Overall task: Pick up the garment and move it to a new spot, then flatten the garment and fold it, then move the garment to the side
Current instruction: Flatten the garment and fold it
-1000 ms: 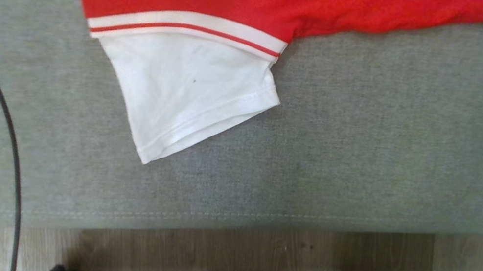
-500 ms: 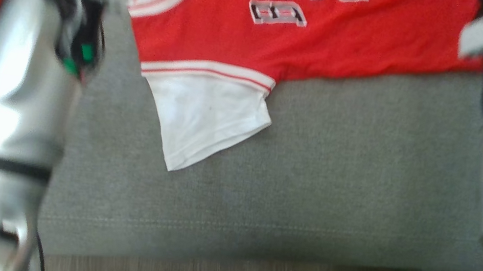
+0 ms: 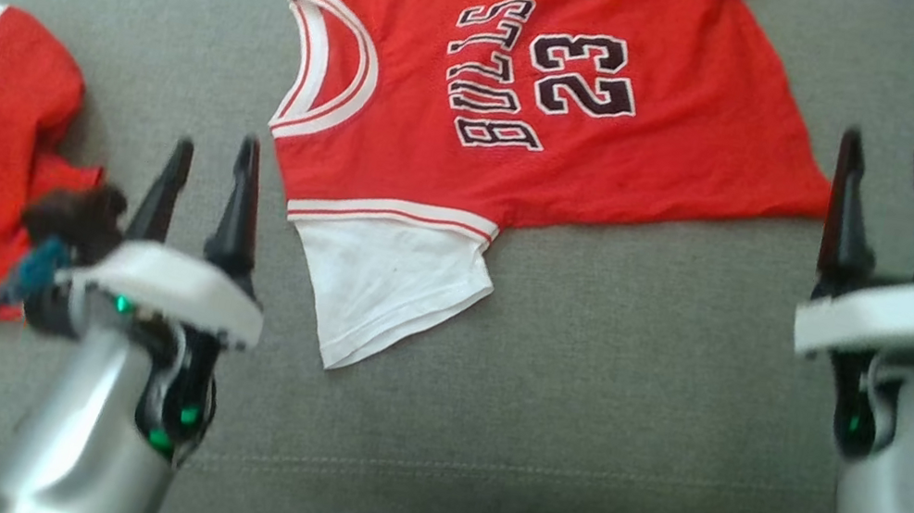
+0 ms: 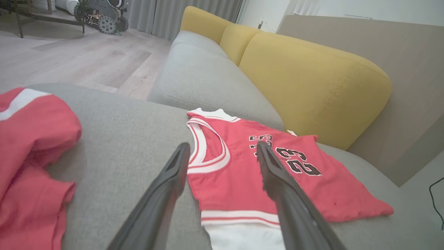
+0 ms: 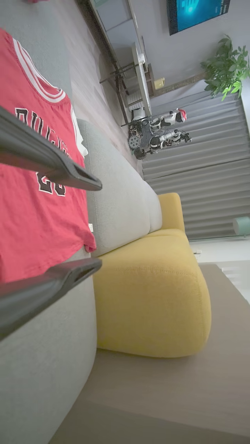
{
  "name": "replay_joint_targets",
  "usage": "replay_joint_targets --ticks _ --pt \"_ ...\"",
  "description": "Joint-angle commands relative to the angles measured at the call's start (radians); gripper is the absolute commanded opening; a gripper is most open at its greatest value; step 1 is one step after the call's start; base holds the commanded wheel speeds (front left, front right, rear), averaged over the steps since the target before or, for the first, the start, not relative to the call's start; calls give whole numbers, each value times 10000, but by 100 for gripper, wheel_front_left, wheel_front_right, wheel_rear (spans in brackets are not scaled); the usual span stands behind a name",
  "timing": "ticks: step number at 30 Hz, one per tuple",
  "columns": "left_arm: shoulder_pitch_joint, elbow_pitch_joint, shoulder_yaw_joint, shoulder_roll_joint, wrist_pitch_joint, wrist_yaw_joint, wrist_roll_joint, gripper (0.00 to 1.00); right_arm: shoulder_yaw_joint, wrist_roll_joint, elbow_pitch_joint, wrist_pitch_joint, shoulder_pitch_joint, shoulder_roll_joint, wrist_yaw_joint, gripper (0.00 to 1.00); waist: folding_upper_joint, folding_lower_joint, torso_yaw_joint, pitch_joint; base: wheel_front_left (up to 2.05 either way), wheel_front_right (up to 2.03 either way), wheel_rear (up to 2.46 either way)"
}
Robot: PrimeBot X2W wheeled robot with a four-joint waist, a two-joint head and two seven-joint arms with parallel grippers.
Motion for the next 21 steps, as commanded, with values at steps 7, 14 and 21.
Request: replay_joint_targets --ticks 7,14,21 --pt "968 -1053 215 -69 -49 335 64 100 -350 -141 -2137 655 1566 601 63 100 -1 2 -145 -97 0 0 0" --pt "1043 -692 23 -163 9 396 -33 100 -376 -349 -3338 1186 1960 788 63 100 -1 2 -385 14 0 0 0" --pt "815 584 -687 -192 887 618 86 100 -228 -384 -3869 1358 2002 861 63 100 -1 2 -685 321 0 0 0"
